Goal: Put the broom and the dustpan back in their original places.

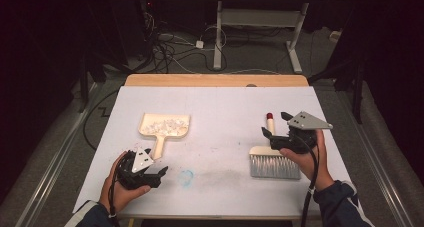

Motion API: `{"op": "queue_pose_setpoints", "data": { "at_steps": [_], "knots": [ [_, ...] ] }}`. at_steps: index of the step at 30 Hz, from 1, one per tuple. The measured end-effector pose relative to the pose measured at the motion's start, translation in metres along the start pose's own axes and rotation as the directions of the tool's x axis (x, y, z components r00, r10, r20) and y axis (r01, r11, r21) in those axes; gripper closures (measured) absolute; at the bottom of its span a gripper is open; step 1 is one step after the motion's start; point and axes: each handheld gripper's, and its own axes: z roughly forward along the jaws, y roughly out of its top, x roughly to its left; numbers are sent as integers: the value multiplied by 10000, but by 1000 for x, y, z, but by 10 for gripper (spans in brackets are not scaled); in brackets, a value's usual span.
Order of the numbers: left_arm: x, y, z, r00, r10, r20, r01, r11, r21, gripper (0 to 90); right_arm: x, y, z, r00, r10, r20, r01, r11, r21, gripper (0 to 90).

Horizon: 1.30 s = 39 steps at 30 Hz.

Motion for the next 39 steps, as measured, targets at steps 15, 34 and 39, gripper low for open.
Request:
{"op": "queue_pose_setpoints", "data": {
  "at_steps": [15,34,39],
  "knots": [
    [-4,1,-3,9996,267,86,-266,9995,-142,200,3,-9,-16,9996,-267,-102,265,9995,-163,203],
    [-5,1,-2,9983,553,163,-551,9984,-115,194,9,-34,-28,9978,-616,-228,613,9981,-100,205],
    [-6,1,-2,9979,635,140,-634,9980,-83,193,11,-44,-29,9969,-703,-362,701,9975,-87,207]
  ]
}}
